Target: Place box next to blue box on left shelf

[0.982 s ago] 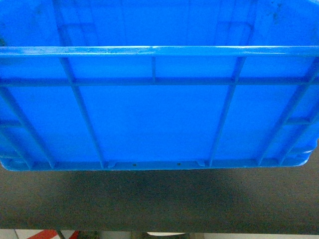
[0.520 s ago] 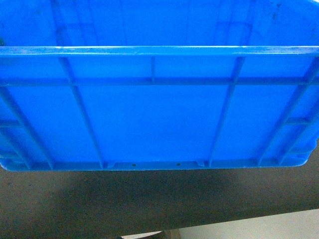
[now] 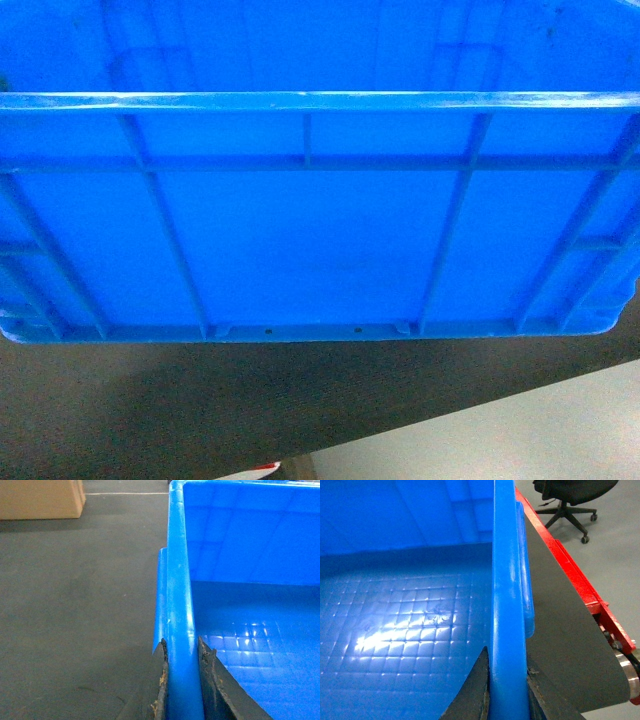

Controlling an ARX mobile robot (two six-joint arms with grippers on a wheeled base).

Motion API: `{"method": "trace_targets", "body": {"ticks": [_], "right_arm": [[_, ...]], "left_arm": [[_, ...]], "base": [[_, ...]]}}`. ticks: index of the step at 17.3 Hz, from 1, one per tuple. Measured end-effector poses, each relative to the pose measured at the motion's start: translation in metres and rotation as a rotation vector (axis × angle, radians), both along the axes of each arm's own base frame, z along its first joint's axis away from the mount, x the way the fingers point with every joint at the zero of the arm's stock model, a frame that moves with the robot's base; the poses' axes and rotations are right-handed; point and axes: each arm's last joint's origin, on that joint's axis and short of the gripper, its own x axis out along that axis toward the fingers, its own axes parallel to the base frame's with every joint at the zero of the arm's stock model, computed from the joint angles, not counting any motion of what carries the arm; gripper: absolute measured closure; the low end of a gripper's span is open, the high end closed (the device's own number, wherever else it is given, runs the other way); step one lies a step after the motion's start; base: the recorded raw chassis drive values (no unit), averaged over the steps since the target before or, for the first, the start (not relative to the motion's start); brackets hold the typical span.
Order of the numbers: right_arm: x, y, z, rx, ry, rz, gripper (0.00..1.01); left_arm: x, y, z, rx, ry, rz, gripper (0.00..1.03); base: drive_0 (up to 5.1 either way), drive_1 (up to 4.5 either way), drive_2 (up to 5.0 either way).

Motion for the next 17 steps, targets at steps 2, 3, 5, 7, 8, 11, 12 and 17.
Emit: {"method": "trace_targets", "body": {"ticks": [2,3,5,7,8,11,12,17], "right_arm": [[0.0000,0.0000,0.0000,0.000,0.000,0.000,0.91],[0.0000,0.0000,0.0000,0.000,0.000,0.000,0.91],[0.0000,0.0000,0.0000,0.000,0.000,0.000,0.91],[0.0000,0.0000,0.0000,0.000,0.000,0.000,0.91],[0.0000,0.0000,0.0000,0.000,0.000,0.000,0.92],[0.0000,0.0000,0.0000,0.000,0.000,0.000,0.92],[0.0000,0.0000,0.0000,0.000,0.000,0.000,0.92],[0.0000,0.0000,0.0000,0.000,0.000,0.000,0.92]], "left_arm": [[0.0000,0.0000,-0.0002,0.000,0.002,0.000,0.91],[0.0000,0.0001,-0.0001,0.000,0.001,0.000,0.91],[0.0000,0.0000,-0.0001,0.000,0.001,0.000,0.91],[0.0000,0.0001,-0.0002,0.000,0.002,0.000,0.91],[0.0000,0.0001,-0.0001,0.000,0.001,0.000,0.91],[0.0000,0.0001,-0.0001,0.000,0.001,0.000,0.91],[0.0000,0.0000,-0.0001,0.000,0.001,0.000,0.91],[0.0000,0.0000,-0.0001,0.000,0.001,0.000,0.91]], "base": [[-1.7,-1.71,-1.7],[-1.6,-1.61,-1.6],[-1.5,-1.52,-1.5],[-1.5,-1.49,-1.5],[-1.6,-1.63,-1.6],[-1.5,-1.55,-1.5],[-1.5,-1.51,-1.5],[-1.6,-1.64,-1.6]]}}
